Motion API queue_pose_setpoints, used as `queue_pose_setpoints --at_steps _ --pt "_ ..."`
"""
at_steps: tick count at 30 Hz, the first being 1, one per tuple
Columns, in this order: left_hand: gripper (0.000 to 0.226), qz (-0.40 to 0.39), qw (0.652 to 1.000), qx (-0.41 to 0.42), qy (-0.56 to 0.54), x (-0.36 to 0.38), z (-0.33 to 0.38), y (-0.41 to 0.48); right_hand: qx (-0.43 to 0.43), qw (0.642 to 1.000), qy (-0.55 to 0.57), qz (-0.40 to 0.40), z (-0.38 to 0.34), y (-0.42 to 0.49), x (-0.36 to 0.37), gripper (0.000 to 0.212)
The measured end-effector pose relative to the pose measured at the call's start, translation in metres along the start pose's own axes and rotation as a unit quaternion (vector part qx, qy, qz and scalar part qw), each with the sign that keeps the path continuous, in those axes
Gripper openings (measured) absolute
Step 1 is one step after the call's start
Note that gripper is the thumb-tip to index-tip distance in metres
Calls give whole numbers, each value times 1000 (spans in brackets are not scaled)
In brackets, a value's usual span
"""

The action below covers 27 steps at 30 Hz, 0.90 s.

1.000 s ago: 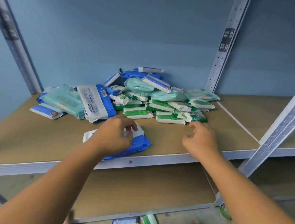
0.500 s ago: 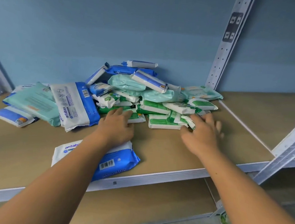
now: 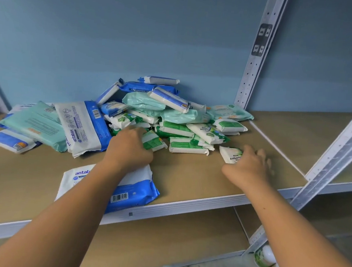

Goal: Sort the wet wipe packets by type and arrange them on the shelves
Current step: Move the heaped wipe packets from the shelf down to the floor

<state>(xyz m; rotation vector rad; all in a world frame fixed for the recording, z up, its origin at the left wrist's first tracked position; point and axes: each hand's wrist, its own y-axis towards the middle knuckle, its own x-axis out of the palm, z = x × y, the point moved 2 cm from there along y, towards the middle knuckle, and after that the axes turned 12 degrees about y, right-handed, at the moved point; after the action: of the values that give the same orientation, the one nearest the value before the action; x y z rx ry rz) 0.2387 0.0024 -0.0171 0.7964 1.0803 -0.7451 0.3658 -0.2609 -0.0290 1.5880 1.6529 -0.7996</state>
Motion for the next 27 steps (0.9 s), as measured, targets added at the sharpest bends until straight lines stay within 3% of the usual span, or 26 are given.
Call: queue_pose_setpoints --at_steps 6,9,17,22,27 --pt "66 116 993 26 -11 -18 9 -7 5 1000 -26 -5 18 -3 -9 58" --pt "59 101 994 26 -12 -20 18 -15 -16 999 -50 -2 27 -5 -11 62" --pt "68 90 994 56 3 -14 42 -52 -62 998 -13 3 39 -29 -36 45" --pt "60 102 988 112 12 -19 59 -94 -75 997 28 8 52 -62 -58 39" --pt "55 112 965 229 -61 -17 83 -158 -81 996 39 27 73 -106 -69 33"
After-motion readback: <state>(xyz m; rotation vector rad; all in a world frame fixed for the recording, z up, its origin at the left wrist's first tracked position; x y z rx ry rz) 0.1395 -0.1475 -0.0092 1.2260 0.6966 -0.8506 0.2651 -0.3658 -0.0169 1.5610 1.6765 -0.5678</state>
